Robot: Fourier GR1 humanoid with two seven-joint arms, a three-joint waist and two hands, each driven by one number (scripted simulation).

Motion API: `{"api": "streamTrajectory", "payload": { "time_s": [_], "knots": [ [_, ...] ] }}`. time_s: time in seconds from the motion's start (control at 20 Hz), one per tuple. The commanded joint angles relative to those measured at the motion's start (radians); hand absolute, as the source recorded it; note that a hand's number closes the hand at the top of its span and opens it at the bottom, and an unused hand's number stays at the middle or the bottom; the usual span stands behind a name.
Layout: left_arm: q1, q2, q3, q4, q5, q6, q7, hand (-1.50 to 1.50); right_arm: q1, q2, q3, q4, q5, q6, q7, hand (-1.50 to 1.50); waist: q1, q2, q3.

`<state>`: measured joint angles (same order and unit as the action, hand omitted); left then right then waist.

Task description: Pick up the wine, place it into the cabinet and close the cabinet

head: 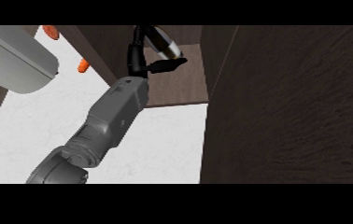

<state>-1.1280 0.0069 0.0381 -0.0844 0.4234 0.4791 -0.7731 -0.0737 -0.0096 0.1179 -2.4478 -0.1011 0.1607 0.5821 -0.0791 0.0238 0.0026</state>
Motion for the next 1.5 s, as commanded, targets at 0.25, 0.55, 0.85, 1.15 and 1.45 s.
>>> {"api": "streamTrajectory", "payload": {
  "time_s": [0.25,0.55,0.85,1.15,1.45],
  "knots": [
    [0.073,-0.007,0.027,-0.008,0.007,-0.011,-0.097,-1.5,0.015,0.007,0.008,-0.025,-0.025,0.008,-0.009,-1.5,0.006,0.006,-0.004],
    [0.061,0.026,0.024,-0.012,-0.006,-0.113,-0.077,-1.5,-0.015,-0.003,-0.007,-0.008,-0.033,0.013,-0.003,-1.5,0.012,0.005,-0.004],
    [0.078,-0.007,0.01,-0.008,-0.01,-0.152,-0.093,-1.5,-0.01,-0.009,-0.005,-0.047,-0.047,-0.001,0.057,-1.5,0.012,-0.004,-0.004],
    [0.09,0.001,0.013,-0.012,-0.013,-0.194,-0.103,-1.5,-0.023,-0.019,-0.019,-0.082,-0.066,-0.01,0.087,-1.5,0.023,-0.005,-0.004],
    [0.092,-0.007,0.001,-0.024,0.067,-0.245,-0.095,-1.5,-0.04,0.005,0.019,0.001,-0.026,-0.017,0.04,-1.5,0.009,-0.011,-0.004]
  ]
}}
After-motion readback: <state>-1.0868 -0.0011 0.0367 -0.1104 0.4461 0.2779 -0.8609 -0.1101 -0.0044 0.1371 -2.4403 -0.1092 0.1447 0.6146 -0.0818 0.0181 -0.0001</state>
